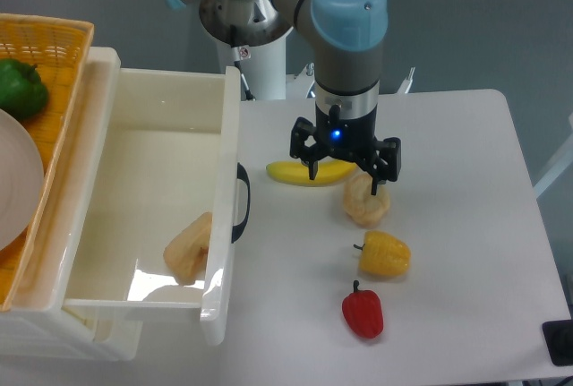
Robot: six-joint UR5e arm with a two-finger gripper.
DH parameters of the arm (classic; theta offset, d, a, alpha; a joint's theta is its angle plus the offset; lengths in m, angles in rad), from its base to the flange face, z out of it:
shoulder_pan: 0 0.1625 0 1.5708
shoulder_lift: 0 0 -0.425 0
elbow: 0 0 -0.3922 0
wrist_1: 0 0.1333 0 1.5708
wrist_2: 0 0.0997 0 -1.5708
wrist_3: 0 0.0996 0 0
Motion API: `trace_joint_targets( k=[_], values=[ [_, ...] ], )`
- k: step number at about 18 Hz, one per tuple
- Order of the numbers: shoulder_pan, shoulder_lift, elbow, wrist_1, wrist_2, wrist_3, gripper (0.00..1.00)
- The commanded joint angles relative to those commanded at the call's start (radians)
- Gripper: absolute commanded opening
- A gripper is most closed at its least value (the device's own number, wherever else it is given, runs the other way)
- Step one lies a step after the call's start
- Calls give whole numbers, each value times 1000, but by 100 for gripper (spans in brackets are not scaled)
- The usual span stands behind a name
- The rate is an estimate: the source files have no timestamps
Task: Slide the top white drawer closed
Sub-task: 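Raise the open gripper up from above the bun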
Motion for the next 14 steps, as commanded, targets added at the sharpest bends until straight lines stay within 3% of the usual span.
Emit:
trace_joint_targets(
  k=[7, 14],
  values=[
    [12, -26, 11, -2, 3, -14, 100],
    [15, -22, -26, -2, 34, -14, 100]
  ],
)
